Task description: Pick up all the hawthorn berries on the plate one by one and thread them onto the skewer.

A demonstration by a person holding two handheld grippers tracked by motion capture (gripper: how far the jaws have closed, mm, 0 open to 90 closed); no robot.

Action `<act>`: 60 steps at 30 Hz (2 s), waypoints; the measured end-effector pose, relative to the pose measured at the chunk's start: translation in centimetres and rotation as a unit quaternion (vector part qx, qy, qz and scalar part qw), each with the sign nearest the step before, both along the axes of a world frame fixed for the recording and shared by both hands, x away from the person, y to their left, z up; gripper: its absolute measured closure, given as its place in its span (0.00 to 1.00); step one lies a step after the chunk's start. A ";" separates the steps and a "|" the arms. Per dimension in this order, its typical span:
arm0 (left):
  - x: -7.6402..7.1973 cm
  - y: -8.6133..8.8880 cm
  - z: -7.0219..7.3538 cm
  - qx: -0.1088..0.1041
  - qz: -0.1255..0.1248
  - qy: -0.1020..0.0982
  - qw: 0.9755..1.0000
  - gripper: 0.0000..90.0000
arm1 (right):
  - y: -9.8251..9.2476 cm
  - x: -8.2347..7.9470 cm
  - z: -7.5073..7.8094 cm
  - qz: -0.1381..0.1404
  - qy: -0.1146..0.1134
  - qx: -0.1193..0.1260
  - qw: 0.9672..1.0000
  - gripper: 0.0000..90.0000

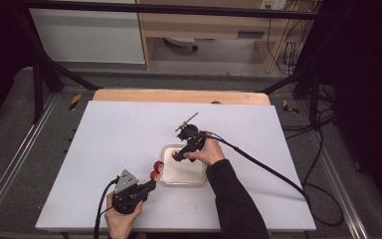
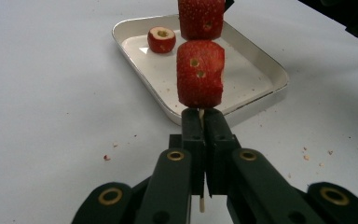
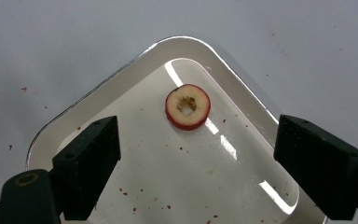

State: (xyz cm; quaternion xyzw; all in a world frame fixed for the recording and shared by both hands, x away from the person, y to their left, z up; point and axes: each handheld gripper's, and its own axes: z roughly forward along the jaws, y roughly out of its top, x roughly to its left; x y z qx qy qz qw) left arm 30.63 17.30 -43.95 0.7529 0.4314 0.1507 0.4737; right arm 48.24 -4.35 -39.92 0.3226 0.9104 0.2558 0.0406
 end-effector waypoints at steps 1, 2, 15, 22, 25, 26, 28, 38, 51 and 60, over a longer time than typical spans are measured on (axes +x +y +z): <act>0.0 0.0 0.0 -0.001 0.000 0.001 1.000 0.98 | 0.2 0.1 -0.1 0.001 0.004 -0.003 1.000 0.19; 0.0 0.0 0.0 -0.001 0.000 0.001 1.000 0.98 | 0.4 0.2 -0.1 0.004 0.003 -0.007 1.000 0.20; 0.0 0.2 -0.1 -0.003 -0.002 0.002 1.000 0.98 | 2.0 1.6 -1.0 0.008 0.024 -0.012 1.000 0.31; 0.1 0.2 -0.1 -0.003 -0.003 0.003 1.000 0.98 | 2.2 1.9 -1.4 0.012 0.027 -0.022 0.999 0.40; 0.1 0.2 -0.1 -0.003 -0.003 0.003 1.000 0.98 | 2.3 1.9 -1.5 0.016 0.028 -0.027 0.999 0.44; 0.1 0.2 -0.1 -0.003 -0.003 0.003 1.000 0.98 | 2.4 2.0 -1.6 0.017 0.028 -0.028 0.999 0.45; 0.1 0.2 -0.1 -0.003 -0.003 0.004 1.000 0.98 | 2.5 2.0 -1.6 0.017 0.029 -0.027 0.999 0.48; 0.1 0.2 -0.2 -0.002 -0.003 0.004 1.000 0.98 | 2.8 2.0 -2.1 0.023 0.032 -0.036 0.999 0.63; 0.0 0.2 -0.2 -0.005 -0.003 0.002 1.000 0.98 | 2.5 1.4 -0.7 -0.010 0.045 -0.018 0.999 0.69; -0.2 -0.3 0.0 -0.013 -0.005 -0.001 1.000 0.98 | 1.1 -0.4 2.0 -0.057 0.031 0.049 0.997 0.69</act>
